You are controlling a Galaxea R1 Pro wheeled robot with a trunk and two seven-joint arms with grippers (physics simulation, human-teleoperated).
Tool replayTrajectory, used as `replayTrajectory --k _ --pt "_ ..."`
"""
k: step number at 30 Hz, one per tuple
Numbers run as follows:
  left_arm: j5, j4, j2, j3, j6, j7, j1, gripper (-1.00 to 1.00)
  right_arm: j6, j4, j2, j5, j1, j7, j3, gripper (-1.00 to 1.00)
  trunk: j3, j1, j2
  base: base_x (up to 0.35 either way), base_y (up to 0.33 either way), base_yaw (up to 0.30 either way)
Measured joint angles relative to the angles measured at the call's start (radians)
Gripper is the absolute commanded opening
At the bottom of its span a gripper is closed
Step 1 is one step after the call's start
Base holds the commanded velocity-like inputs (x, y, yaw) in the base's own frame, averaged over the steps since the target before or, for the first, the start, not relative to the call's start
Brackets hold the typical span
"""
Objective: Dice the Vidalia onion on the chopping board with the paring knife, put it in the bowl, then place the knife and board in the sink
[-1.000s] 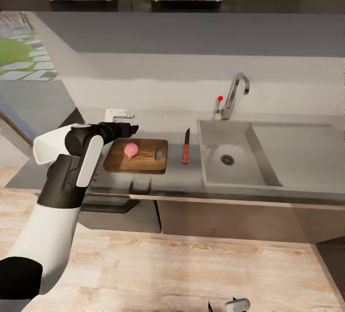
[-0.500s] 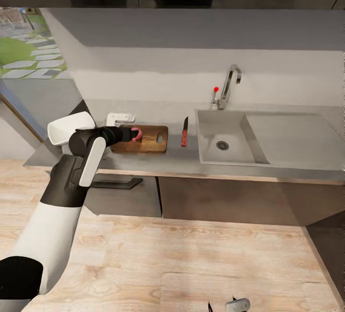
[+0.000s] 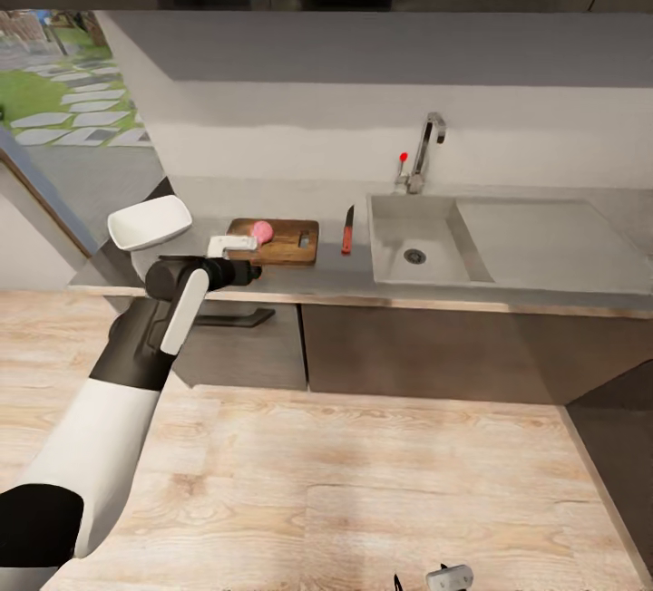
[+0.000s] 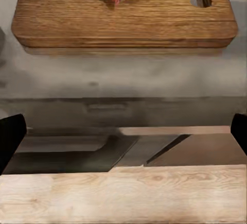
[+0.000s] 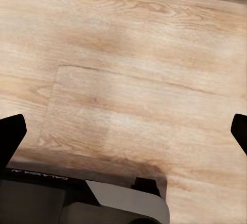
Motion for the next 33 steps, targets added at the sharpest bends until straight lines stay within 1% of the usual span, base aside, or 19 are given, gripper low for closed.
replayTrajectory --k 4,7,9,10,12,13,14,15,16,17,18,20,22,23,24,26,28,31,33 --pt "0.000 0.089 0.000 -0.001 -0.019 -0.002 0.001 1.00 0.001 0.000 0.000 0.000 0.000 0.000 0.000 1.00 0.000 0.000 0.000 -0.011 0.000 0.000" --pt "0.000 0.157 0.000 -0.001 -0.073 -0.003 0.001 1.00 0.001 0.000 0.000 0.000 0.000 0.000 0.000 1.00 0.000 0.000 0.000 -0.002 0.000 0.000" --pt "0.000 0.234 0.000 -0.001 -0.135 -0.004 0.001 1.00 0.000 0.000 0.000 0.000 0.000 0.000 0.000 1.00 0.000 0.000 0.000 -0.001 0.000 0.000" --pt "0.000 0.259 -0.001 -0.001 -0.152 -0.005 0.001 1.00 0.000 0.000 0.000 0.000 0.000 0.000 0.000 1.00 0.000 0.000 0.000 0.000 0.000 0.000" --pt "0.001 0.421 -0.003 -0.001 -0.269 -0.007 0.002 1.00 0.000 0.000 -0.001 0.000 0.000 0.000 -0.001 1.00 0.000 0.000 0.000 0.000 0.000 0.000" --pt "0.001 0.456 -0.004 -0.001 -0.294 -0.008 0.001 1.00 0.000 0.000 -0.001 0.000 0.000 0.000 -0.001 1.00 0.000 0.000 0.000 0.000 0.000 0.000" --pt "0.001 0.518 -0.006 -0.001 -0.344 -0.008 0.002 1.00 0.000 0.000 -0.001 0.000 0.000 0.000 -0.001 1.00 0.000 0.000 0.000 0.000 0.000 0.000" --pt "0.001 0.605 -0.010 -0.008 -0.420 -0.009 0.002 1.00 0.000 0.000 -0.001 0.000 0.000 0.000 -0.002 1.00 0.000 0.000 0.000 0.000 0.000 0.000" --pt "0.001 0.696 -0.016 -0.020 -0.498 -0.009 0.002 1.00 0.000 0.000 -0.001 0.000 0.000 0.000 -0.002 1.00 0.000 0.000 0.000 0.000 0.000 0.000" --pt "0.001 0.818 -0.025 -0.049 -0.607 -0.009 0.002 1.00 0.000 0.000 -0.001 0.000 0.000 0.000 -0.002 1.00 0.000 0.000 0.000 0.000 0.000 0.000" --pt "0.000 0.869 -0.027 -0.060 -0.645 -0.009 0.001 1.00 0.000 0.000 -0.002 0.000 0.000 0.000 -0.002 1.00 0.000 0.000 0.000 0.000 0.000 0.000" --pt "0.002 1.031 -0.039 -0.094 -0.786 -0.012 0.001 1.00 -0.001 0.000 -0.002 0.000 0.000 0.000 -0.002 1.00 0.000 0.000 0.000 0.000 0.000 0.000" --pt "0.002 1.113 -0.048 -0.105 -0.854 -0.021 0.001 1.00 0.000 0.000 -0.001 0.000 0.000 0.000 -0.002 1.00 0.000 0.000 0.000 0.000 0.000 0.000" --pt "0.003 1.234 -0.061 -0.115 -0.974 -0.048 0.002 1.00 0.000 0.000 -0.001 0.000 0.000 0.000 -0.002 1.00 0.000 0.000 0.000 0.000 0.000 0.000" --pt "0.003 1.294 -0.064 -0.118 -1.027 -0.065 0.002 1.00 0.000 0.000 -0.001 0.000 0.000 0.000 -0.002 1.00 0.000 0.000 0.000 0.000 0.000 0.000" --pt "0.004 1.321 -0.064 -0.120 -1.067 -0.080 0.003 1.00 -0.001 0.000 -0.001 0.000 0.000 0.000 -0.002 1.00 0.000 0.000 0.000 0.000 0.000 0.000" --pt "0.005 1.356 -0.052 -0.122 -1.123 -0.106 0.021 1.00 -0.001 0.000 -0.001 0.000 0.000 0.000 -0.002 1.00 0.000 0.000 0.000 0.000 0.000 0.000" --pt "0.005 1.365 -0.047 -0.122 -1.141 -0.114 0.044 1.00 -0.001 -0.001 -0.002 0.000 0.000 0.000 -0.002 1.00 0.000 0.000 0.000 0.000 0.000 0.000" --pt "0.006 1.368 -0.043 -0.122 -1.169 -0.117 0.075 1.00 -0.001 -0.001 -0.003 0.000 0.000 -0.001 -0.002 1.00 0.000 0.000 0.000 0.000 0.000 0.000"
